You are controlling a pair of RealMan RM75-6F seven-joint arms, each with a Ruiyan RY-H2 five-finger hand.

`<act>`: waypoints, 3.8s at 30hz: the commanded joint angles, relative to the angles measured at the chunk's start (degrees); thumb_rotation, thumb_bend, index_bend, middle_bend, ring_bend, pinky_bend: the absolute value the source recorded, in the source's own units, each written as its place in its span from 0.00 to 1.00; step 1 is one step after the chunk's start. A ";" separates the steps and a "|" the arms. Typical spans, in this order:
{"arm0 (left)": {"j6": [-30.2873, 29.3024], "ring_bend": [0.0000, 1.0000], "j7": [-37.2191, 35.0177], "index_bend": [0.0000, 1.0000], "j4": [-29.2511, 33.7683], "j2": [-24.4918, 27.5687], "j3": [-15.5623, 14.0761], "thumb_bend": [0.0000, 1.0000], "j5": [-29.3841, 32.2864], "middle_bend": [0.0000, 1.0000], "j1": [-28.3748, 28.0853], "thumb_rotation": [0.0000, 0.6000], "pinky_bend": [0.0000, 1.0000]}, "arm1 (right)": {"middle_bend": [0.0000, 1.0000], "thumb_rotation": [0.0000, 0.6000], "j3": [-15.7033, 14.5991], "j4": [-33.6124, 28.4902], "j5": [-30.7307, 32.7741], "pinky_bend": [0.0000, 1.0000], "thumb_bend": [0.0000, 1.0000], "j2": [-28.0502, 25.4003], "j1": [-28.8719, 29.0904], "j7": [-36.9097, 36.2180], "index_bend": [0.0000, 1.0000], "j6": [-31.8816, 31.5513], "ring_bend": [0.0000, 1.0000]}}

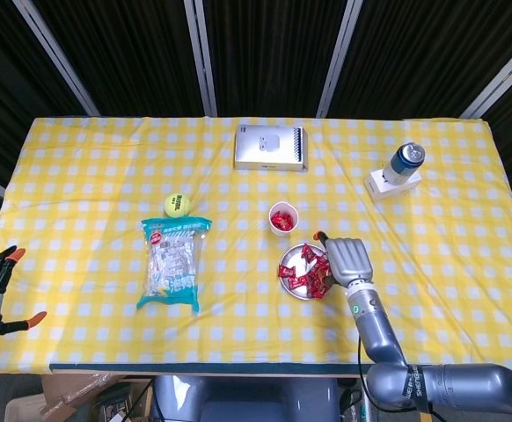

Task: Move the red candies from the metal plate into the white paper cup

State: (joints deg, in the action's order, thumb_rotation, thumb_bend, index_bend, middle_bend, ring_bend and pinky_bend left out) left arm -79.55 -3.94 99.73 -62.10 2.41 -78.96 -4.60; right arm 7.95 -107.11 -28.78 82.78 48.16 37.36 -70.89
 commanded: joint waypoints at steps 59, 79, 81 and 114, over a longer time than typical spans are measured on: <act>0.61 0.00 0.40 0.00 0.93 0.31 0.21 0.00 0.64 0.00 -0.35 1.00 0.00 | 0.75 1.00 0.67 9.88 2.41 1.00 0.55 9.94 -1.94 0.75 0.62 5.84 0.81; 0.62 0.00 -1.34 0.00 -0.20 0.45 -0.01 0.00 0.15 0.00 -0.18 1.00 0.00 | 0.75 1.00 3.80 11.26 -1.44 1.00 0.55 12.28 -1.37 -0.42 0.66 4.88 0.81; 0.63 0.00 -1.29 0.00 -0.08 0.45 0.03 0.00 0.13 0.00 -0.23 1.00 0.00 | 0.75 1.00 4.20 10.83 -1.39 1.00 0.55 11.77 -1.31 -0.23 0.66 4.64 0.81; 2.33 0.00 -2.73 0.00 -0.60 0.63 0.20 0.00 1.88 0.00 -0.50 1.00 0.00 | 0.75 1.00 13.98 21.00 5.84 1.00 0.56 10.06 9.27 1.56 0.66 10.68 0.81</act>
State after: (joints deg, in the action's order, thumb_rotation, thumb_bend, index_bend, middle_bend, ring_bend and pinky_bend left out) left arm -77.26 -6.60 99.17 -61.50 2.61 -77.12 -5.10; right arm 22.00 -87.92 -23.52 91.63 56.50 39.33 -61.34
